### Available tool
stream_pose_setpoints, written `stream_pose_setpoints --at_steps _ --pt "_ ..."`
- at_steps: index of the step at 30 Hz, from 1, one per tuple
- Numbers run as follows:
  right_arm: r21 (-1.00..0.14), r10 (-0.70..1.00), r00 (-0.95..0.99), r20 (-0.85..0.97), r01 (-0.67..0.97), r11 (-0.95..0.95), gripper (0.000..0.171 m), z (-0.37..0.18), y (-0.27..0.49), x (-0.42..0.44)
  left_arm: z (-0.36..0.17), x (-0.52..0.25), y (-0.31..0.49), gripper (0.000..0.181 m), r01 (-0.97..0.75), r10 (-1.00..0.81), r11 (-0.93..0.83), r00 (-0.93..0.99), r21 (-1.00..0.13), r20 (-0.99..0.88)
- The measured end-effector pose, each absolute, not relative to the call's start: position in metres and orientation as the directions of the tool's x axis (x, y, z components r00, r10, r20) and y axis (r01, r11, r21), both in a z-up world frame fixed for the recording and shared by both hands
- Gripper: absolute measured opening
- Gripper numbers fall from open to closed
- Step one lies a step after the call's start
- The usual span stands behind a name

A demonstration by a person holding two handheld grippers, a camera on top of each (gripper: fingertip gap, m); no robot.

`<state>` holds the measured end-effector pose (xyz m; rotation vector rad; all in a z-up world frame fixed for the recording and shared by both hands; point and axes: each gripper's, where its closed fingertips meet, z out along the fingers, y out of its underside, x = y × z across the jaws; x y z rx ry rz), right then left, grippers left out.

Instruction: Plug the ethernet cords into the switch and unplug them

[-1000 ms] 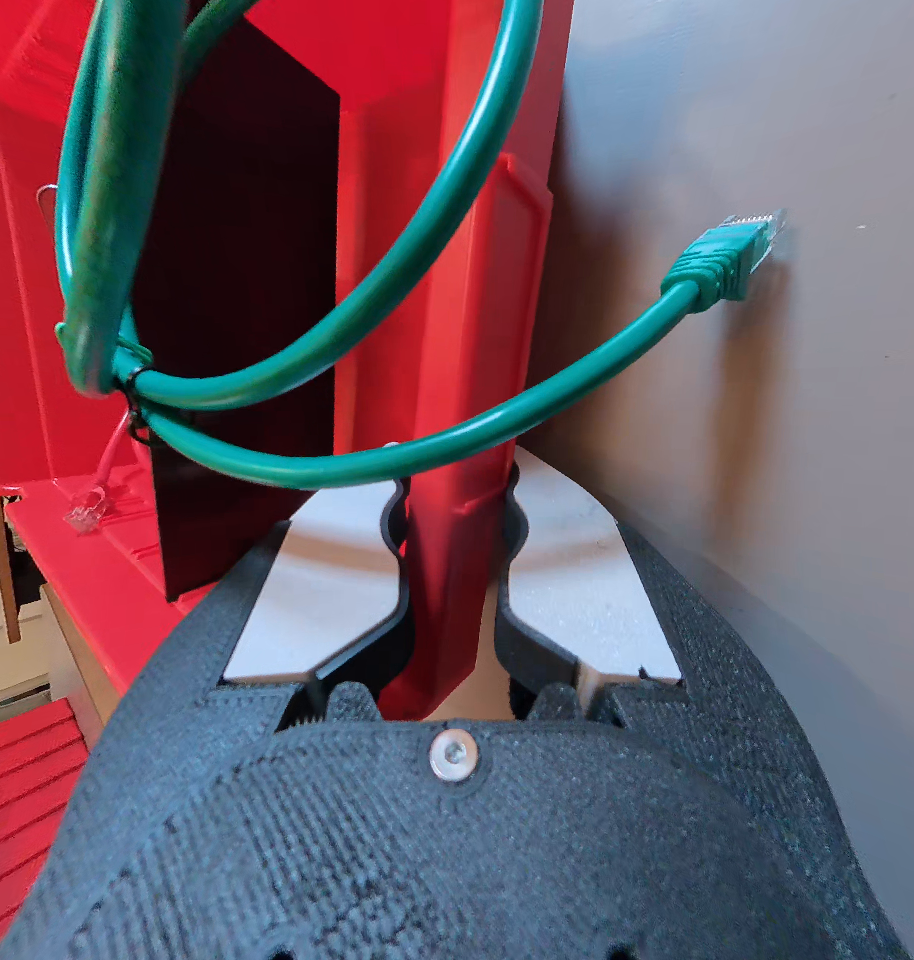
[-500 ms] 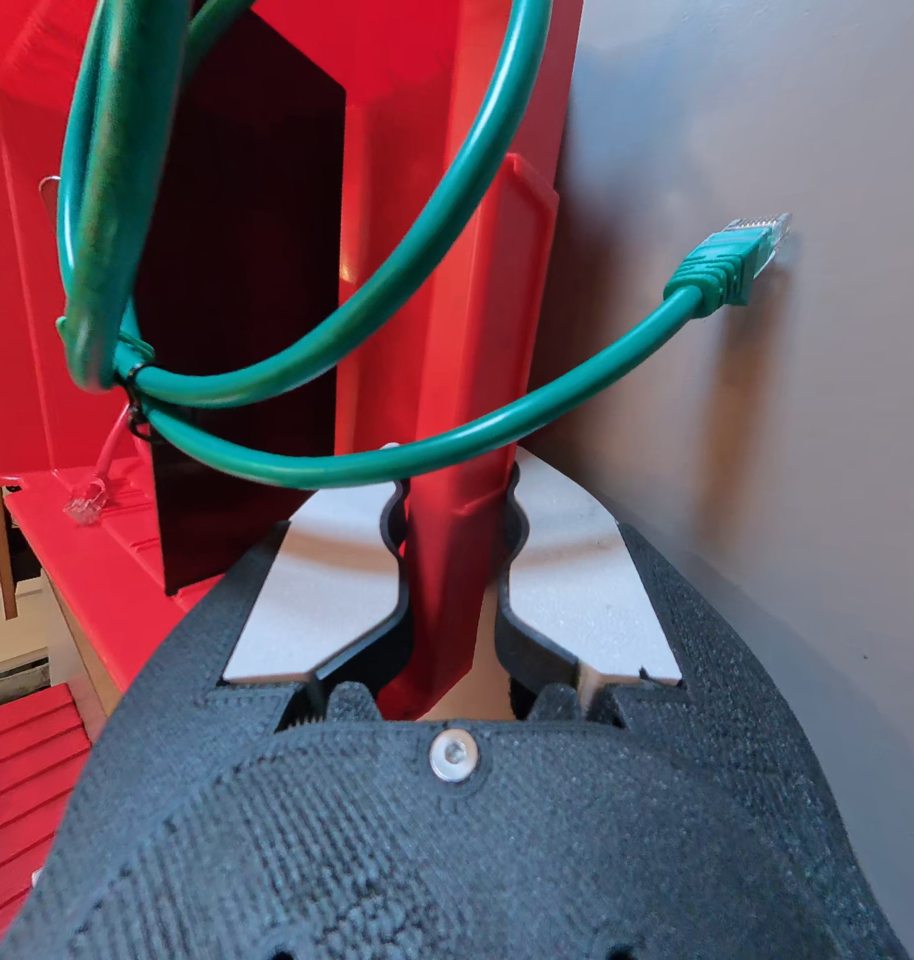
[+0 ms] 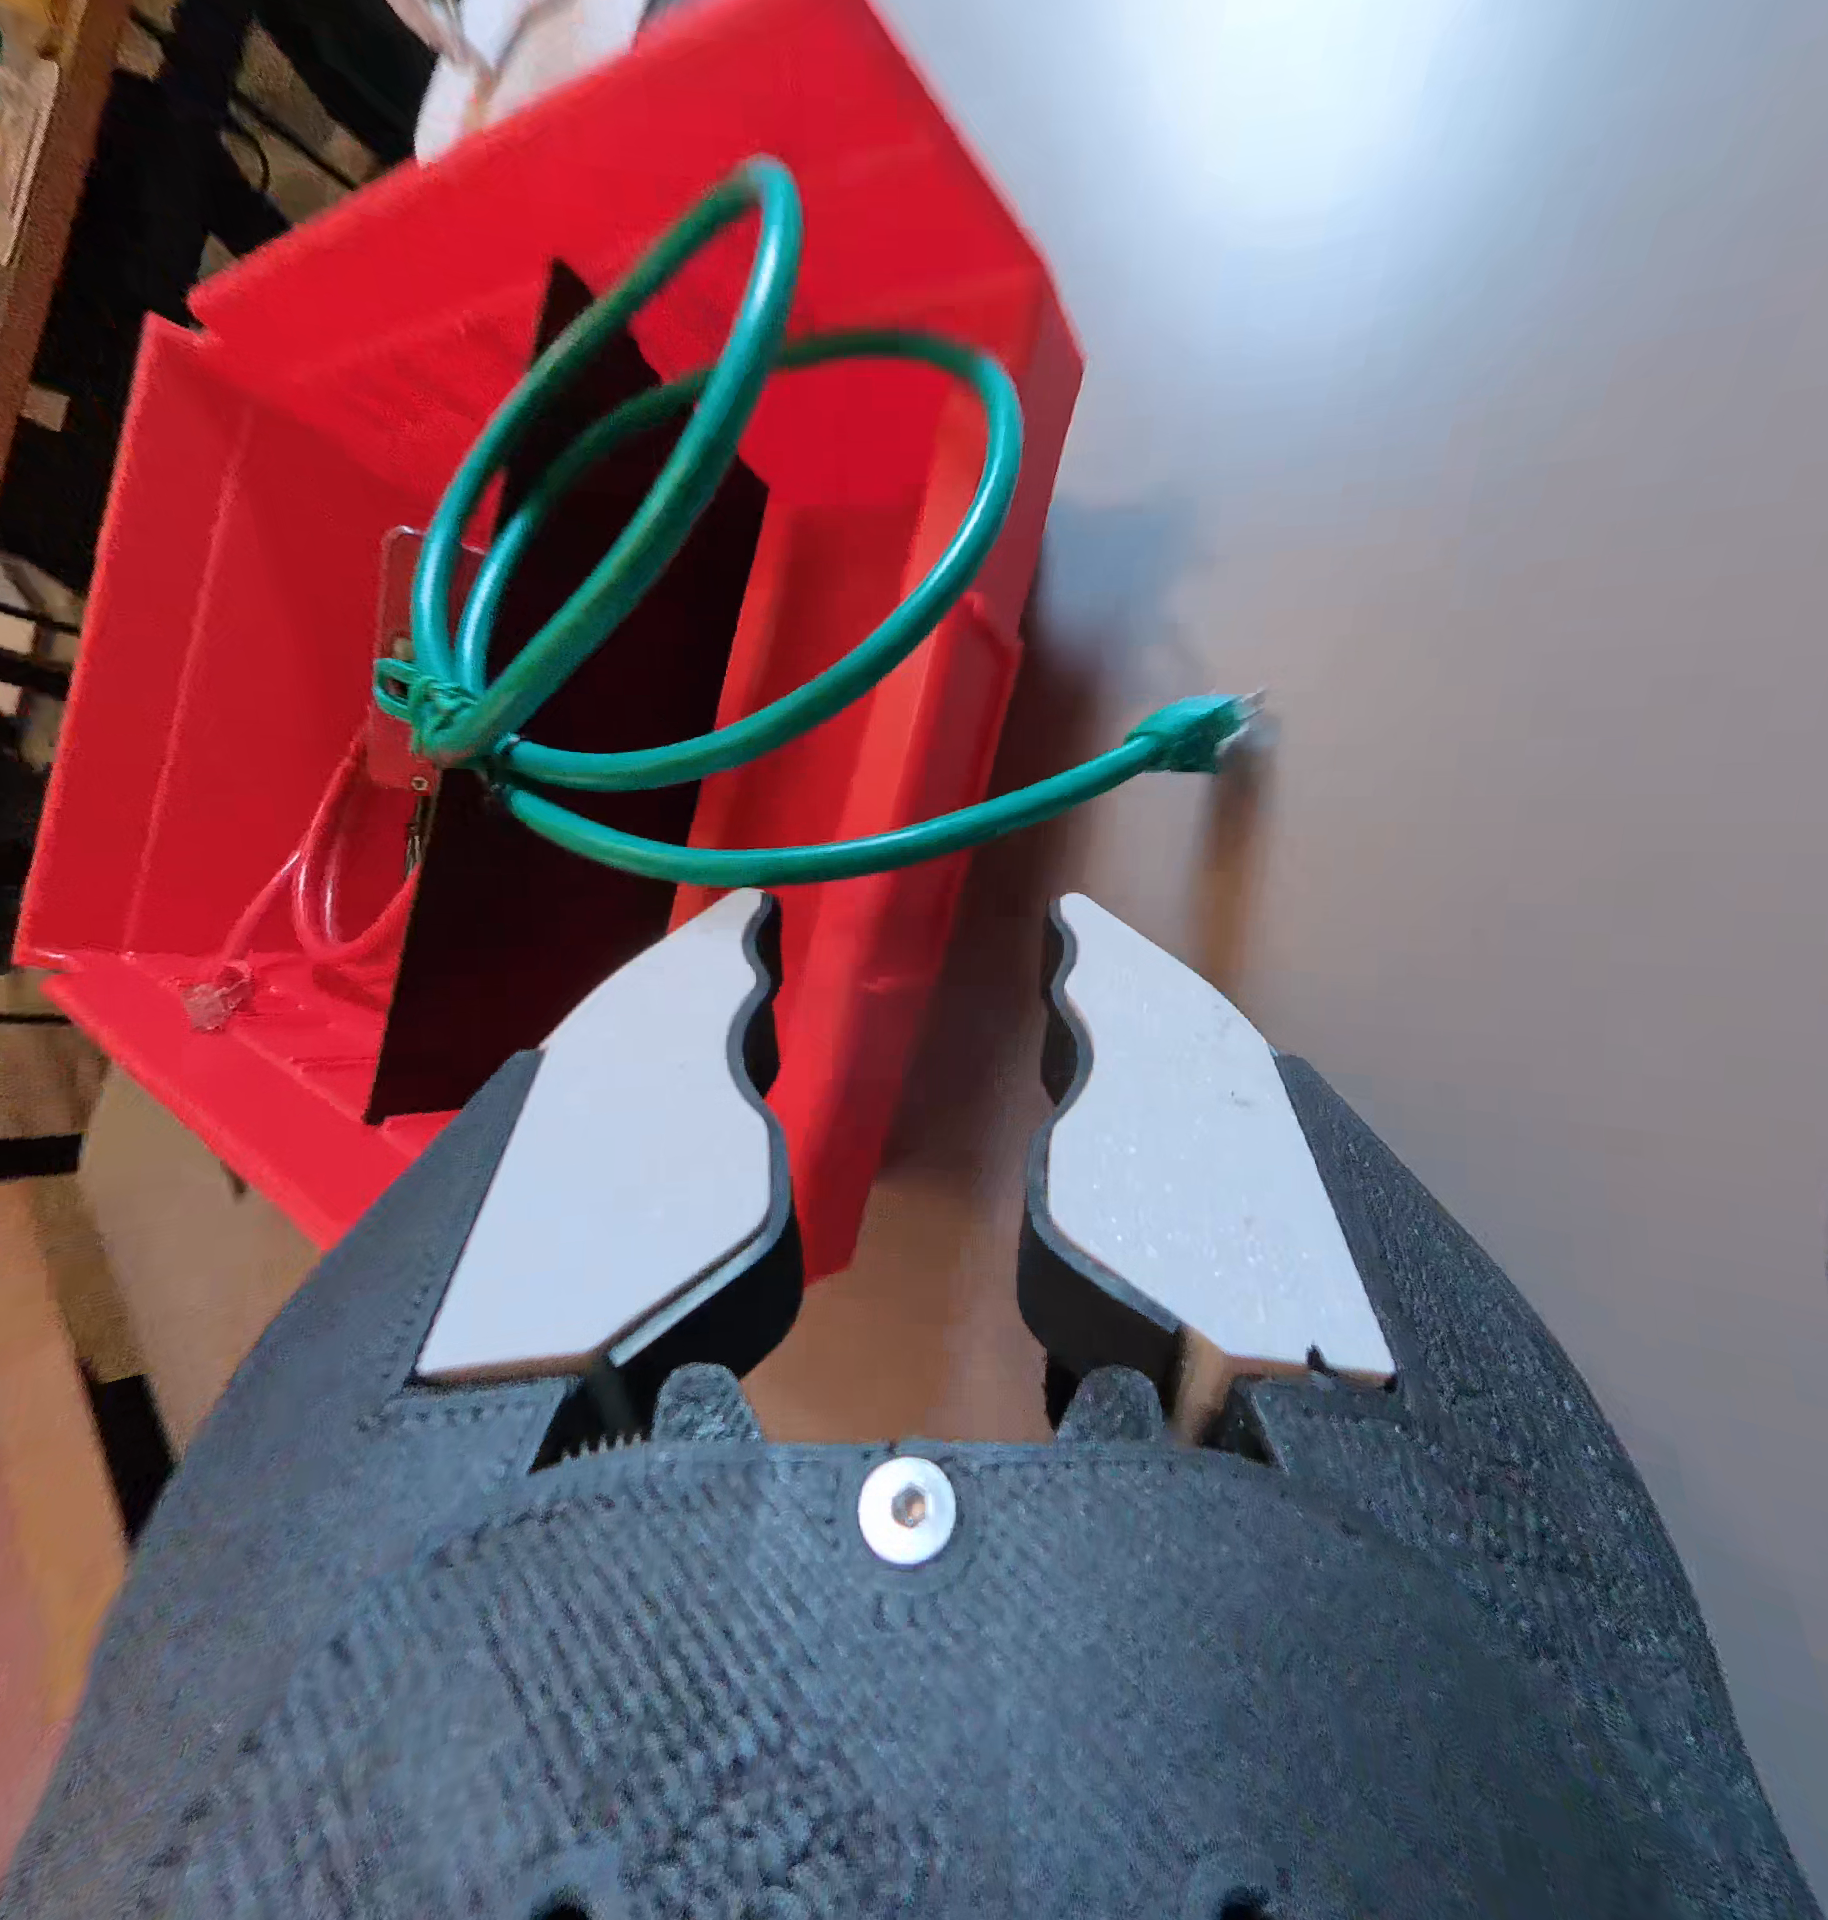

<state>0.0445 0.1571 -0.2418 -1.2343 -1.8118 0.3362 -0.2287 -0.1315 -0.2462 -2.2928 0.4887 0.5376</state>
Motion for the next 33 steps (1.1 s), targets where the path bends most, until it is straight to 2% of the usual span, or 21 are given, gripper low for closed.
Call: stream_pose_setpoints --at_steps 5,7,9,12,15,18,21,23,24,26,33 --pt "-0.911 0.969 0.046 0.241 0.354 0.210 0.051 -0.200 0.111 0.050 -0.185 -0.218 -0.133 0.044 -0.297 -0.070 -0.506 0.950 -0.810 -0.304" --pt "-0.954 0.988 0.080 0.136 0.280 0.108 0.048 -0.194 0.103 0.049 -0.158 -0.227 -0.128 0.039 -0.195 -0.012 -0.436 0.977 -0.879 -0.212" --pt "-0.961 0.989 0.085 0.120 0.259 0.094 0.047 -0.197 0.100 0.048 -0.144 -0.247 -0.118 0.038 -0.139 0.040 -0.441 0.984 -0.887 -0.175" --pt "-0.951 0.977 0.102 0.185 0.268 0.152 0.043 -0.206 0.102 0.047 -0.146 -0.294 -0.100 0.037 -0.138 0.118 -0.547 0.964 -0.825 -0.240" --pt "-0.944 0.975 0.083 0.208 0.277 0.178 0.040 -0.213 0.097 0.045 -0.172 -0.331 -0.081 0.038 -0.078 0.133 -0.704 0.962 -0.706 -0.239" --pt "-0.933 0.969 0.071 0.236 0.294 0.206 0.039 -0.218 0.095 0.043 -0.202 -0.339 -0.058 0.047 0.147 0.169 -0.787 0.985 -0.599 0.020" --pt "-0.931 0.971 0.054 0.234 0.302 0.208 0.037 -0.222 0.091 0.041 -0.218 -0.338 -0.034 0.056 0.427 0.291 -0.776 0.895 -0.465 0.338" --pt "-0.923 0.967 0.048 0.249 0.314 0.222 0.036 -0.226 0.090 0.041 -0.232 -0.340 -0.028 0.073 0.484 0.342 -0.797 0.855 -0.361 0.389" --pt "-0.919 0.965 0.043 0.257 0.319 0.231 0.035 -0.227 0.089 0.041 -0.235 -0.340 -0.026 0.076 0.495 0.354 -0.804 0.844 -0.329 0.403" --pt "-0.913 0.964 0.029 0.265 0.329 0.241 0.034 -0.231 0.086 0.040 -0.235 -0.341 -0.019 0.082 0.508 0.368 -0.800 0.836 -0.320 0.408" --pt "-0.904 0.963 -0.011 0.270 0.340 0.258 0.029 -0.235 0.077 0.038 -0.249 -0.335 -0.010 0.081 0.563 0.425 -0.783 0.794 -0.262 0.435"
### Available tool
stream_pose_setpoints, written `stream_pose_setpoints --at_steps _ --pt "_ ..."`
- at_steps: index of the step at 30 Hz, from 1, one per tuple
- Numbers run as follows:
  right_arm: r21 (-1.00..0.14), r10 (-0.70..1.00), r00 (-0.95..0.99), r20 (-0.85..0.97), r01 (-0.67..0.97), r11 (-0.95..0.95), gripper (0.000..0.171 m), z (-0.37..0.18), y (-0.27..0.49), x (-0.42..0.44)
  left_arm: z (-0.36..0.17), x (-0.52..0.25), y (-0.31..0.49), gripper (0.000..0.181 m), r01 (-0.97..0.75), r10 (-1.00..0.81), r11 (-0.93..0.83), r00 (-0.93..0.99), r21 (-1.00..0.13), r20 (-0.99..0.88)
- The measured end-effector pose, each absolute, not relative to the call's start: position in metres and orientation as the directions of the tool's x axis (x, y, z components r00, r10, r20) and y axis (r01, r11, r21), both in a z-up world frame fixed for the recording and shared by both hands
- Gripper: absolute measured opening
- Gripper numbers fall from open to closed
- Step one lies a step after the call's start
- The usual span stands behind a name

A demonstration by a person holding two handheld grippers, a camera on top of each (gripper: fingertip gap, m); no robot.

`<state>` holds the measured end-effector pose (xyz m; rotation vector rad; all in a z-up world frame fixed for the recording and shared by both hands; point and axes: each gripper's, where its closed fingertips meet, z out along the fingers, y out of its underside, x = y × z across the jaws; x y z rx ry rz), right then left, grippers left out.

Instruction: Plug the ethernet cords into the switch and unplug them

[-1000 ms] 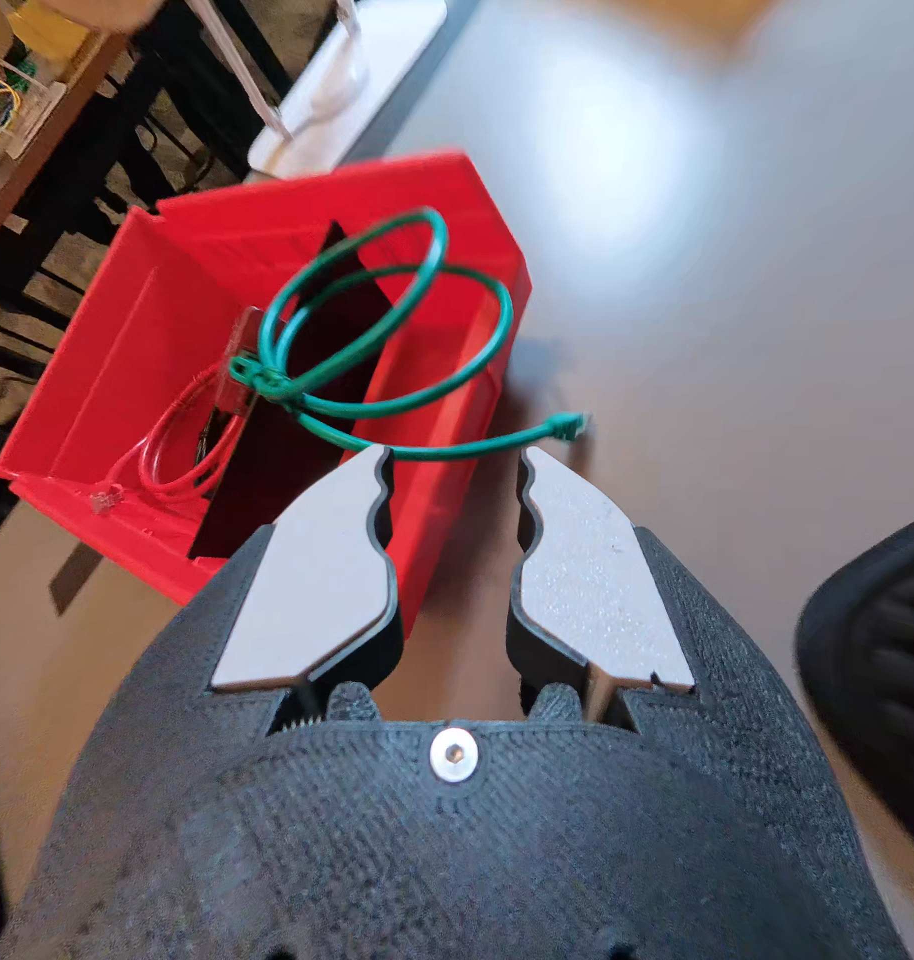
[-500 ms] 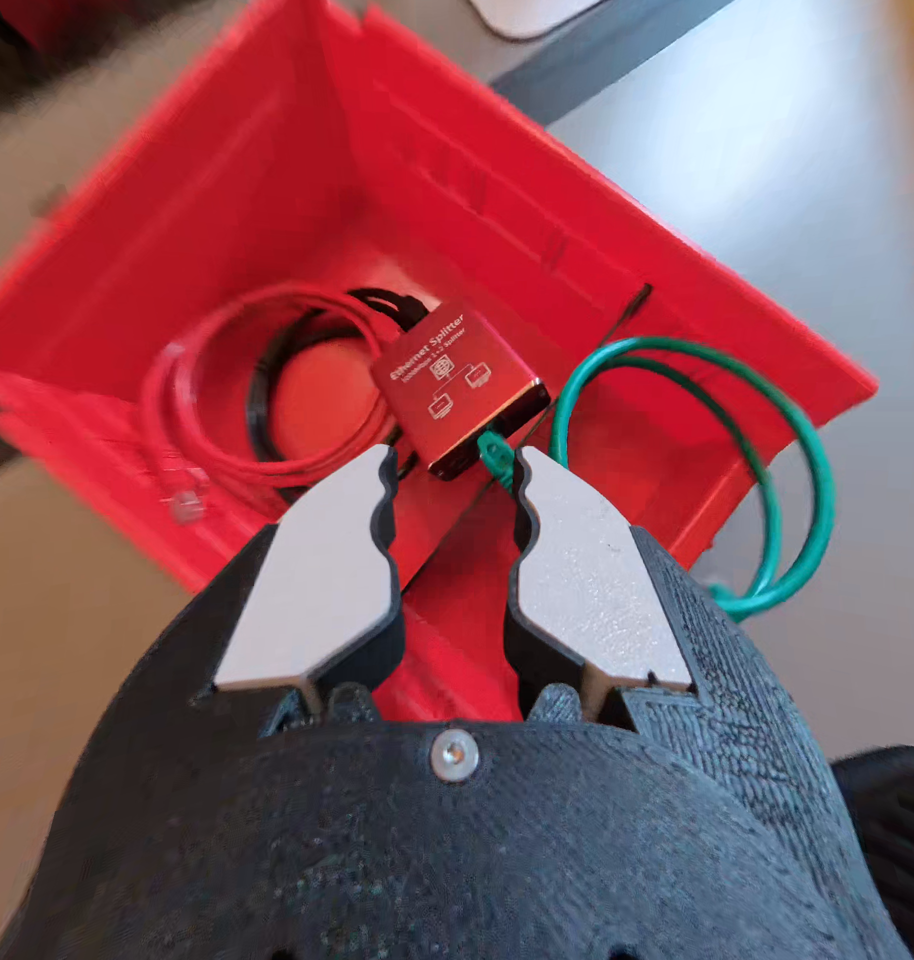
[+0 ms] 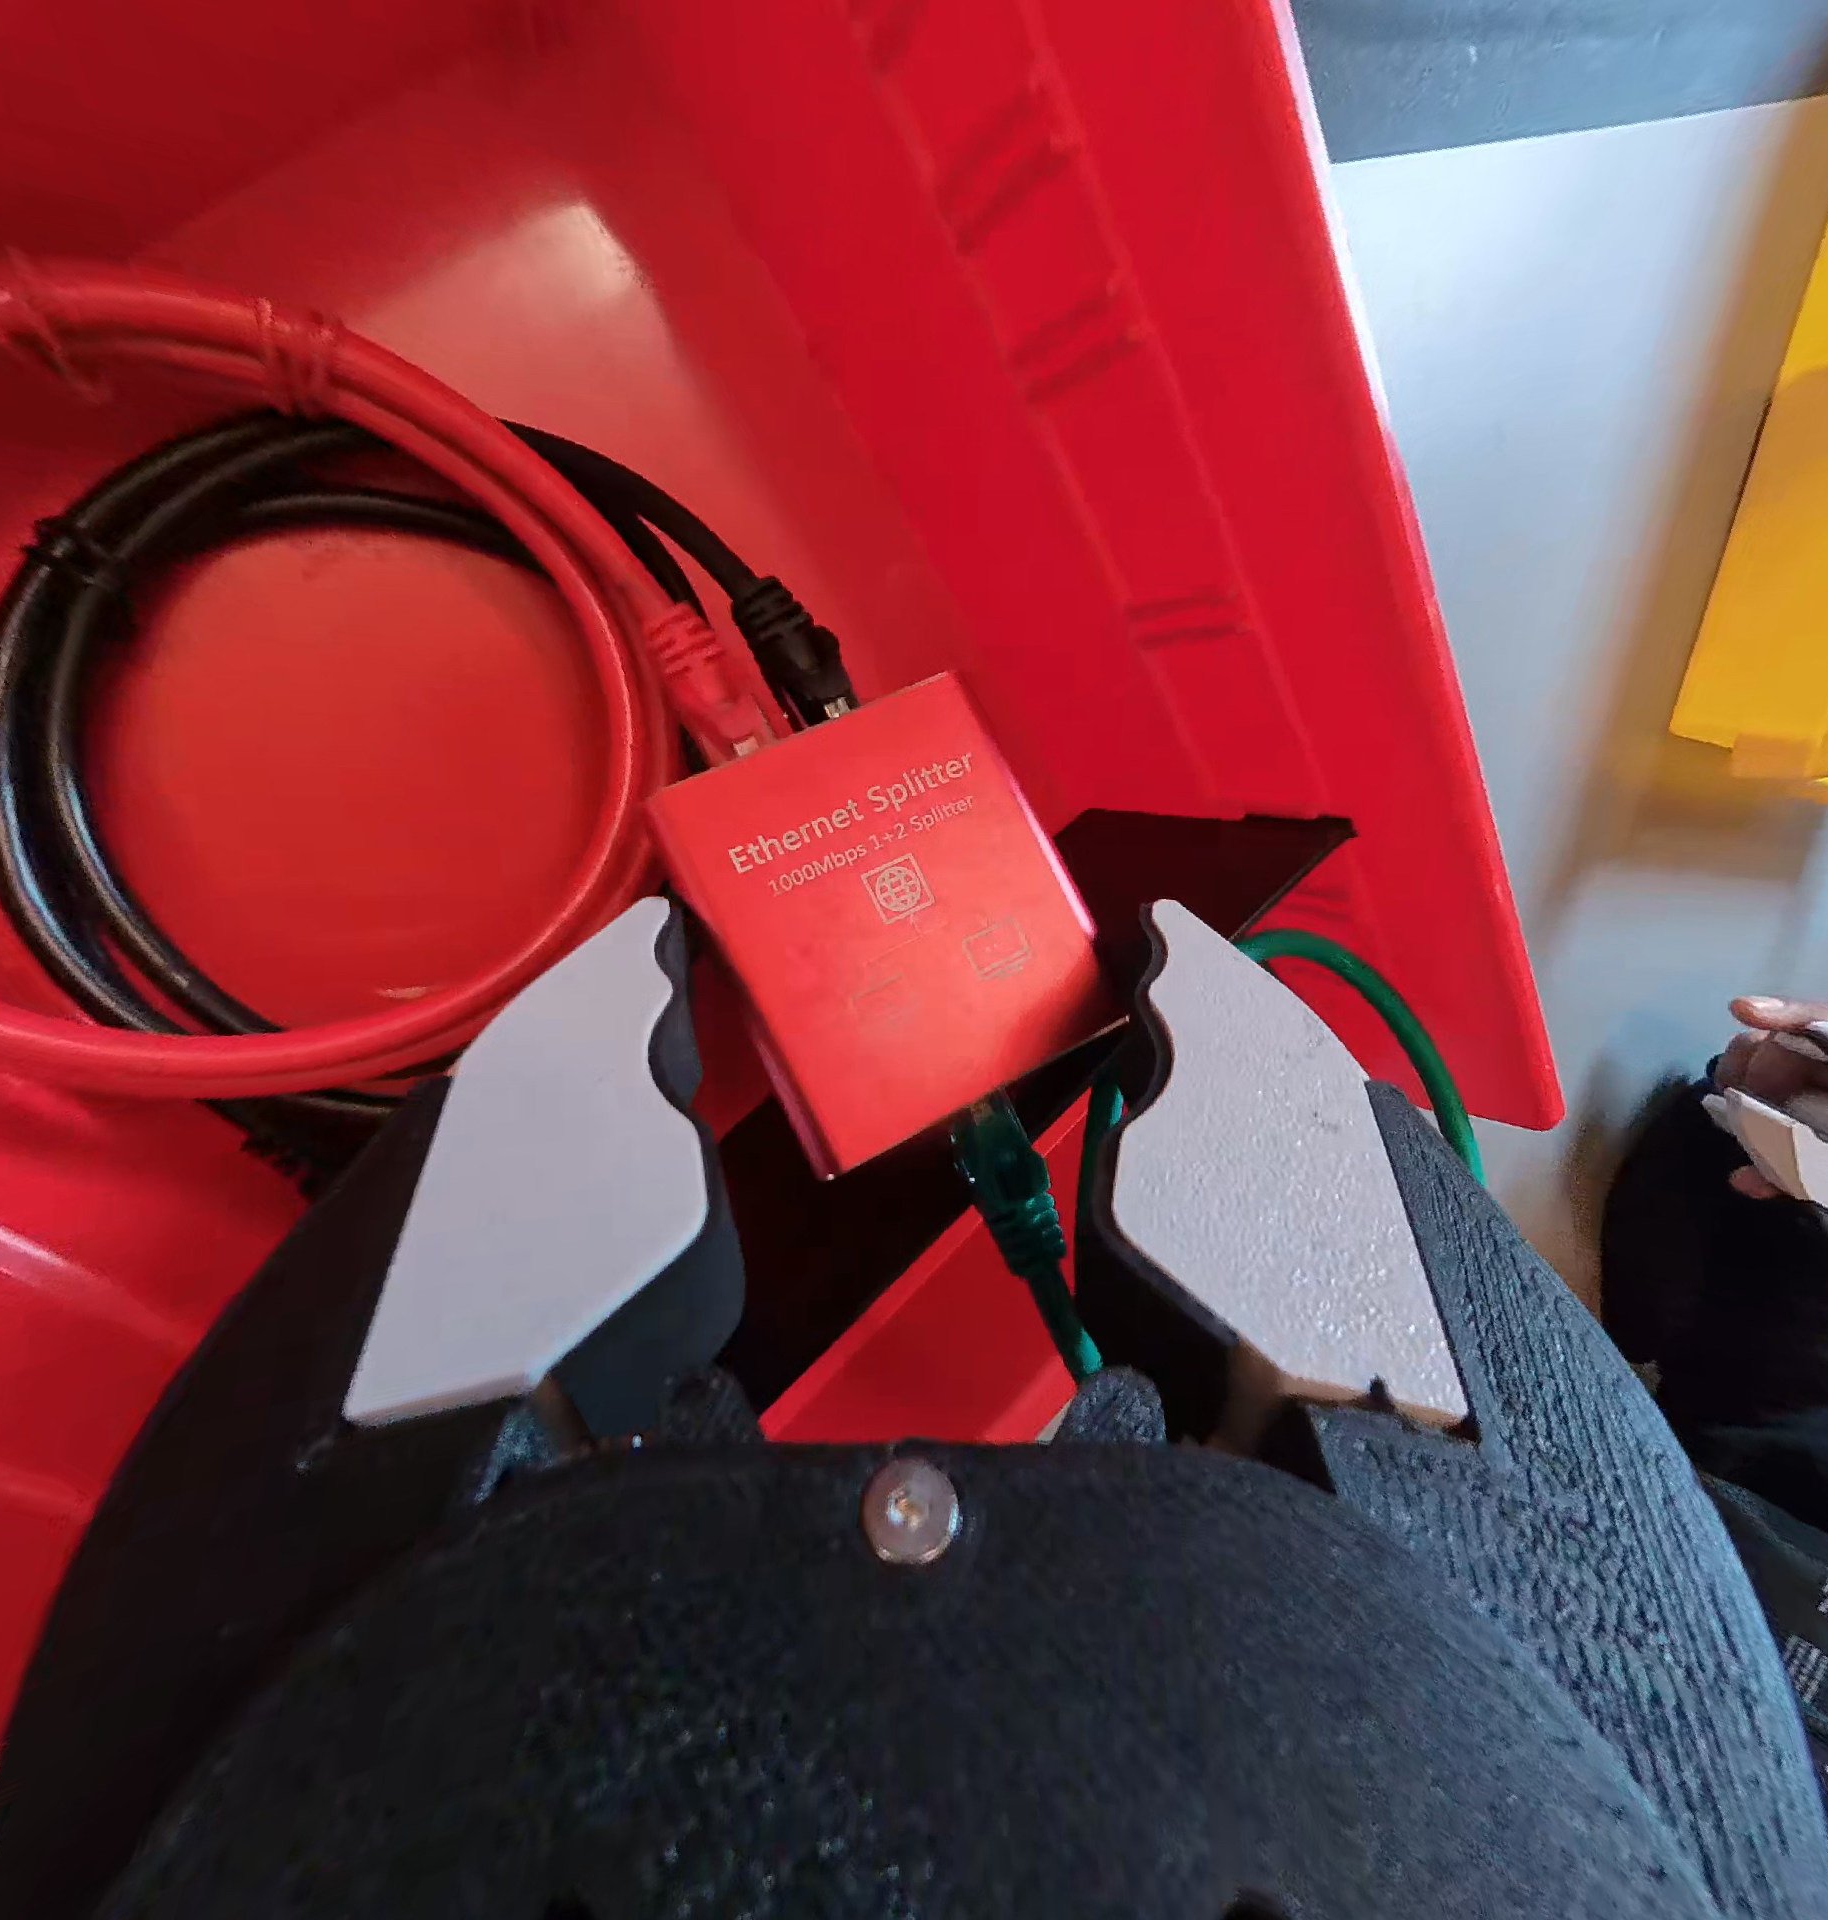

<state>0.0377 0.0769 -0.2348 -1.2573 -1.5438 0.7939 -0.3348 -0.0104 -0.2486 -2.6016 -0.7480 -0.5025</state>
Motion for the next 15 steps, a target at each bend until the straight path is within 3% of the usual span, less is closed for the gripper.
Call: stream_pose_setpoints --at_steps 8,15 --pt "-0.901 0.957 -0.011 0.288 0.334 0.275 0.025 -0.233 0.077 0.040 -0.234 -0.333 -0.009 0.078 0.433 0.316 -0.825 0.886 -0.362 0.339" --pt "-0.906 0.955 -0.011 0.296 0.314 0.284 0.024 -0.229 0.075 0.039 -0.157 -0.310 -0.005 0.070 0.317 0.119 -0.723 0.932 -0.613 0.342"
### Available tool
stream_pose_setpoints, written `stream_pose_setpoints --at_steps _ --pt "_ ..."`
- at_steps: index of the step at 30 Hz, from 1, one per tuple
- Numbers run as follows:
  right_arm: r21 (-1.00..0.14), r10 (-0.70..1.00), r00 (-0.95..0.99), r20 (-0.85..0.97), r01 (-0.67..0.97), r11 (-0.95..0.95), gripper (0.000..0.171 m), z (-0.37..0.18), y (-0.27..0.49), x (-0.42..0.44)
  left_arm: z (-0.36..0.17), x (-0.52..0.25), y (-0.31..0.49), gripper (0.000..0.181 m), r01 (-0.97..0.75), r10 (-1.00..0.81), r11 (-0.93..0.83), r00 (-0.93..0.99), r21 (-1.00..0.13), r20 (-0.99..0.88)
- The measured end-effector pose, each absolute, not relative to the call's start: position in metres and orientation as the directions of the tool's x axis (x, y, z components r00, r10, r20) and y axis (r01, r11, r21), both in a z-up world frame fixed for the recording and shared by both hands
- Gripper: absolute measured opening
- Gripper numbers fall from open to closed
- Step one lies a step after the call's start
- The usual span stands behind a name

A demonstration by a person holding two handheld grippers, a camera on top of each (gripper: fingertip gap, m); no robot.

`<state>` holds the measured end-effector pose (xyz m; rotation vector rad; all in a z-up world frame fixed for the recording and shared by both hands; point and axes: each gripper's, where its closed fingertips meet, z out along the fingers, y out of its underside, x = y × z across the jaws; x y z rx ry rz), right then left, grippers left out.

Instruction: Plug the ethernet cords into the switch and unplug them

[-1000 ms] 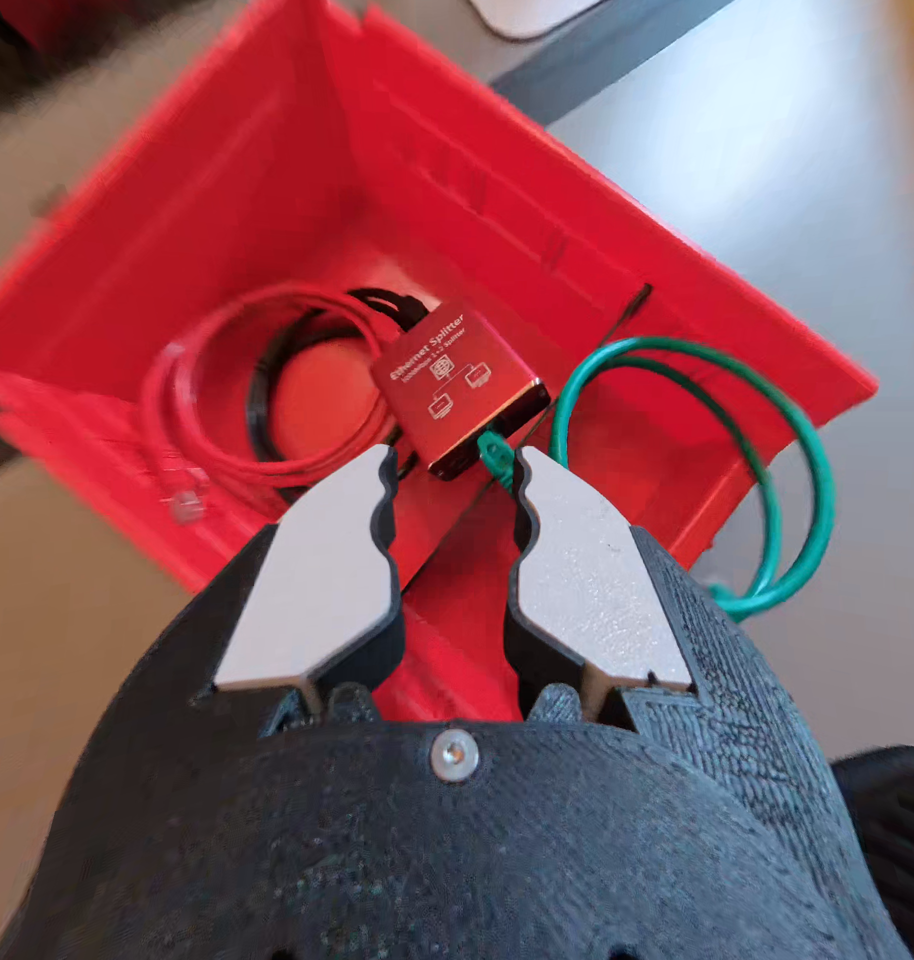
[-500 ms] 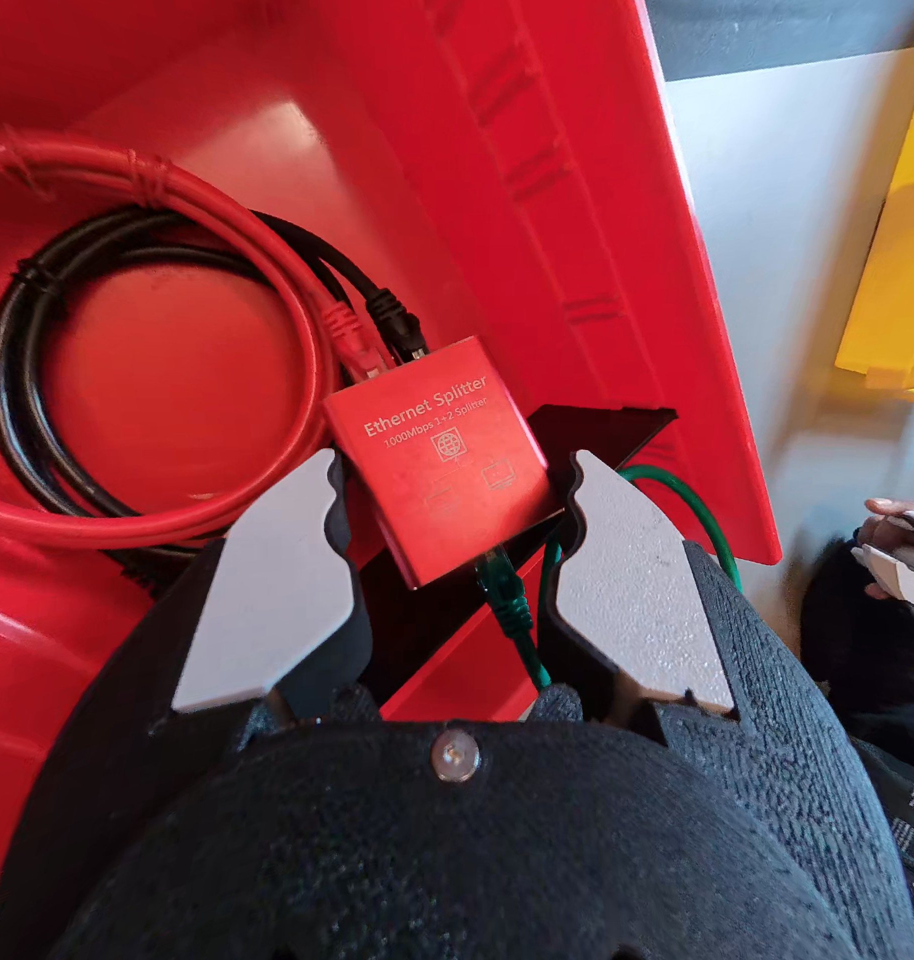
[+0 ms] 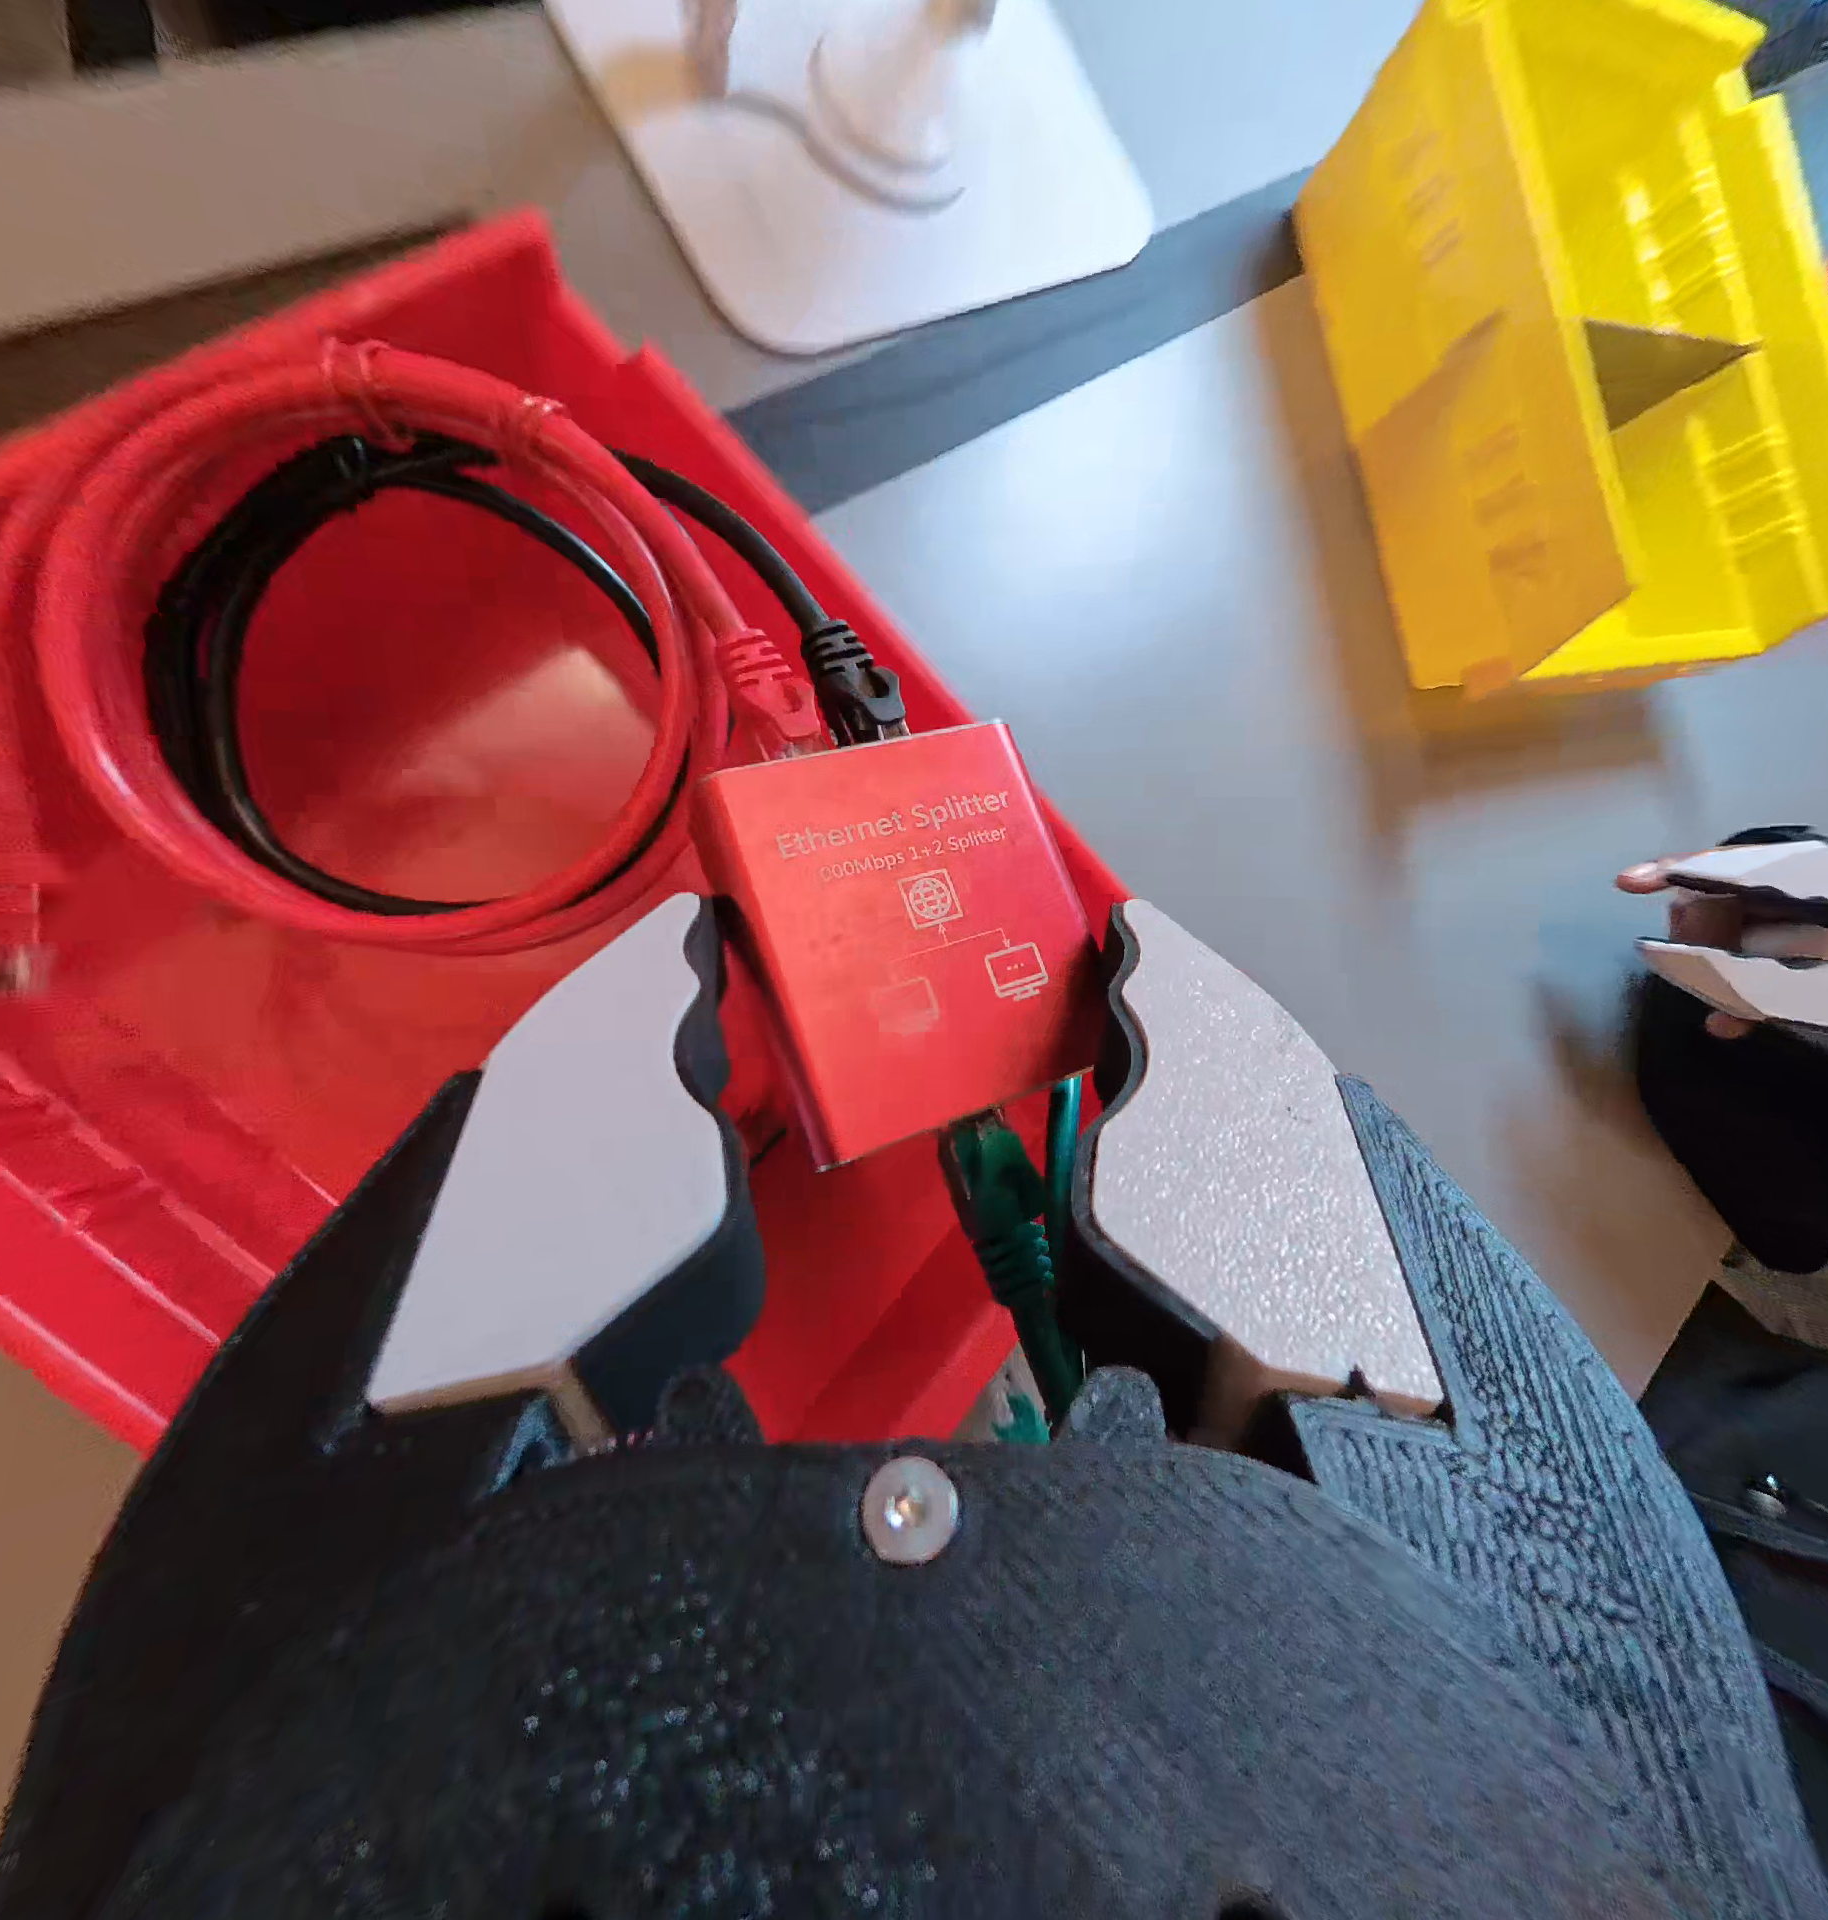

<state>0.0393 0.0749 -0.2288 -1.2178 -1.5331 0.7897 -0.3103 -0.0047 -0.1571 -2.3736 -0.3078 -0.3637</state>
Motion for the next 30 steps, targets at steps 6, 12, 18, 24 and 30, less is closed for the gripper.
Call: stream_pose_setpoints --at_steps 6,12,18,24,30 --pt "-0.918 0.952 -0.003 0.307 0.263 0.297 0.025 -0.208 0.069 0.033 -0.077 -0.276 -0.012 0.065 0.187 -0.036 -0.562 0.968 -0.806 0.250" --pt "-0.935 0.941 -0.010 0.338 0.112 0.337 0.025 -0.129 0.052 0.008 -0.016 -0.204 -0.018 0.035 0.059 -0.251 -0.327 0.957 -0.943 0.147" --pt "-0.978 0.918 -0.365 -0.155 0.188 -0.090 0.050 -0.143 -0.008 -0.053 -0.079 -0.120 -0.004 0.025 0.000 -0.404 -0.328 0.904 -0.945 0.140" --pt "-0.960 0.869 -0.416 -0.267 0.199 -0.199 0.063 -0.160 -0.020 -0.066 -0.112 -0.083 -0.006 0.025 -0.017 -0.480 -0.347 0.862 -0.938 0.162" --pt "-0.947 0.828 -0.462 -0.318 0.185 -0.261 0.061 -0.152 -0.026 -0.062 -0.120 -0.064 -0.005 0.024 -0.040 -0.520 -0.345 0.840 -0.938 0.156"
